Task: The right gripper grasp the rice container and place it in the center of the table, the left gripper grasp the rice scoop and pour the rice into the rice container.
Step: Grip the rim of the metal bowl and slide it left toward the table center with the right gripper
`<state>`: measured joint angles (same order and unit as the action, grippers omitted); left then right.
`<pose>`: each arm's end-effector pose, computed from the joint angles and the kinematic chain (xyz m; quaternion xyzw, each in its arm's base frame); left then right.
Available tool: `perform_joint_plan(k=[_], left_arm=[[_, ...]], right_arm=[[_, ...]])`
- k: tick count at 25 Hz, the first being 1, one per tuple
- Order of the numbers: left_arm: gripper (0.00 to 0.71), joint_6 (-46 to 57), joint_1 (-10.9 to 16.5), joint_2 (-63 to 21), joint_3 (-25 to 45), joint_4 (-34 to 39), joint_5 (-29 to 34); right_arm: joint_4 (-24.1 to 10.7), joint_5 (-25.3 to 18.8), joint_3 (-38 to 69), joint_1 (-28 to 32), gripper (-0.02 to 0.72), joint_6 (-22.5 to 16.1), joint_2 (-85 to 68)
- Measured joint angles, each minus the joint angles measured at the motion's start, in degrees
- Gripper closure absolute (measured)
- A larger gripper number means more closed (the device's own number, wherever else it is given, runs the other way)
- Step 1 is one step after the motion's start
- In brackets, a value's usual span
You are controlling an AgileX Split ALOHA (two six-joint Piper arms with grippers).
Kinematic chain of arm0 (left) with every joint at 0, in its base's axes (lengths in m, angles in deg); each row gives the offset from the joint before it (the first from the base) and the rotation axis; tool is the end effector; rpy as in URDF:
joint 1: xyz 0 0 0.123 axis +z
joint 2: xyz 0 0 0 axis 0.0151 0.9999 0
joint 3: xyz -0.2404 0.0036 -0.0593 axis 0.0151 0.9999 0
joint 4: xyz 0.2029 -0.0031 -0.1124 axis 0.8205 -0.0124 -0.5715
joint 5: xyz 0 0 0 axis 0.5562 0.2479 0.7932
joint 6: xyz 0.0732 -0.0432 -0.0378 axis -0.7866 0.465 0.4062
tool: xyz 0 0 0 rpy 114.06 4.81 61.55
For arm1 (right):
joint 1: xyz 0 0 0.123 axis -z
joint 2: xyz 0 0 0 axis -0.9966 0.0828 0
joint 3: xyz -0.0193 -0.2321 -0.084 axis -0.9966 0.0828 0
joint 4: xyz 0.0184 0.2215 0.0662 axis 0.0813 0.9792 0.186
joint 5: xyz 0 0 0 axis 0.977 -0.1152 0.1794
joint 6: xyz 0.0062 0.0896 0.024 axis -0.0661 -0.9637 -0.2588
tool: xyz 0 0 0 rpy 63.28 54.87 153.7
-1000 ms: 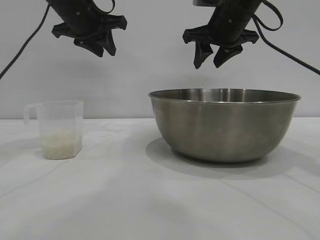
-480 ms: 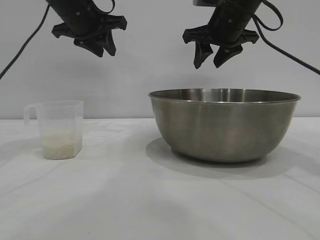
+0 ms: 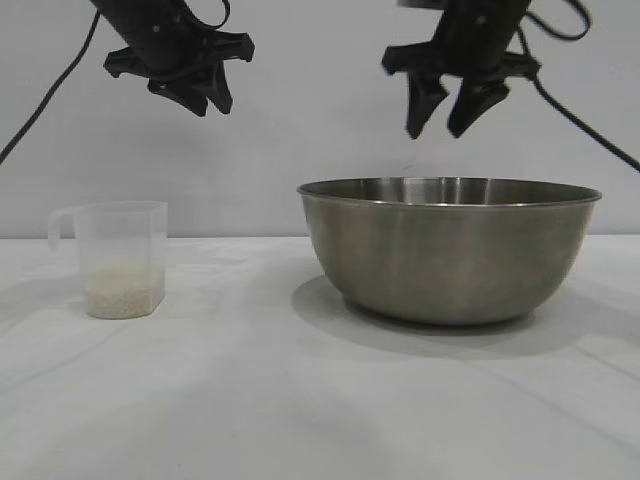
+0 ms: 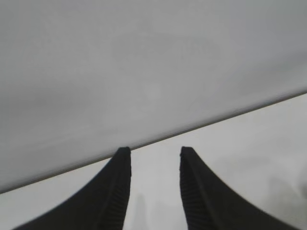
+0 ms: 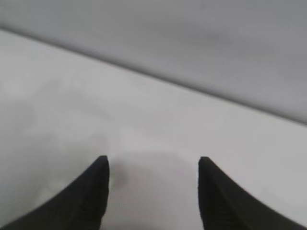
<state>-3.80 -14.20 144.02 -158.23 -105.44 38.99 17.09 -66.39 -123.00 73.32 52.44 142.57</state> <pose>0.4457 -0.1294 0.2065 0.1260 0.8570 -0.1133 0.4866 0.3855 0.0910 0.2319 -0.1660 0.9706 0.0577 0.1646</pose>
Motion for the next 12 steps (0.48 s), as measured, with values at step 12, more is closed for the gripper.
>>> perform_joint_plan(k=[12], left_arm=[[0.491,0.0,0.0,0.0,0.0,0.1,1.1]], right_arm=[[-0.7,-8.0,0.1,0.1,0.304,0.0,8.8]])
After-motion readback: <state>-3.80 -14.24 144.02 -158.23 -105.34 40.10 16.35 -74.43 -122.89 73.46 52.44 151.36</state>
